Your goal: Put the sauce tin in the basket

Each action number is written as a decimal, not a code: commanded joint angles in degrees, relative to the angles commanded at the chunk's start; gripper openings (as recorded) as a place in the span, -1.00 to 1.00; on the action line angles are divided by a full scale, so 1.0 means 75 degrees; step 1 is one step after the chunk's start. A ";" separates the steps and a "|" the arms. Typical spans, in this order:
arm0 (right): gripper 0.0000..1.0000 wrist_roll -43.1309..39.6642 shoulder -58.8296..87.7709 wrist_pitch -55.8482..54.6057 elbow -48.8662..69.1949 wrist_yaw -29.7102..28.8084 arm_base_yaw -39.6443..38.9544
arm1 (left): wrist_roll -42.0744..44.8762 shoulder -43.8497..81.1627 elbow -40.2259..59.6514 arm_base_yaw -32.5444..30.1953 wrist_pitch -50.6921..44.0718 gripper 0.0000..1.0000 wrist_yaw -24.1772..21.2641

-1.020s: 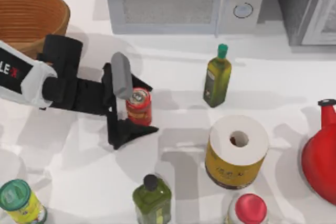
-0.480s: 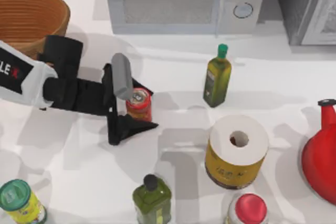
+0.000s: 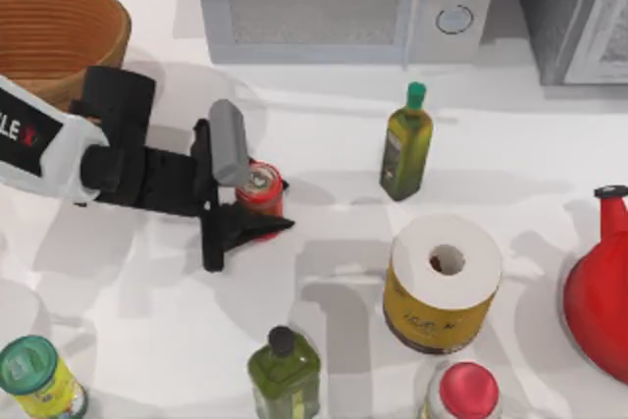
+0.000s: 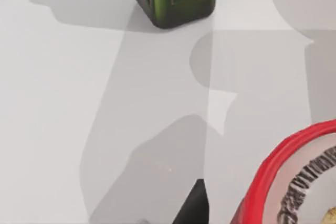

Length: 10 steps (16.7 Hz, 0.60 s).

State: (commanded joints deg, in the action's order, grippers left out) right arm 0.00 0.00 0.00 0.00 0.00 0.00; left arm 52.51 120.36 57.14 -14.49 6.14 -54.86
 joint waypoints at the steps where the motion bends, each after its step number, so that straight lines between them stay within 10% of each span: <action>1: 1.00 0.0000 0.0000 0.0000 0.0000 0.0000 0.0000 | 0.0000 0.0000 0.0000 0.0000 0.0000 -1.00 0.0000; 10: 1.00 0.0000 0.0000 0.0000 0.0000 0.0000 0.0000 | 0.0003 -0.0028 0.0010 0.0023 -0.0004 -1.00 0.0008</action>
State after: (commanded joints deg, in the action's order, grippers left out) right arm 0.00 0.00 0.00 0.00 0.00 0.00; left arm 52.53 120.15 57.21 -14.32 6.12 -54.80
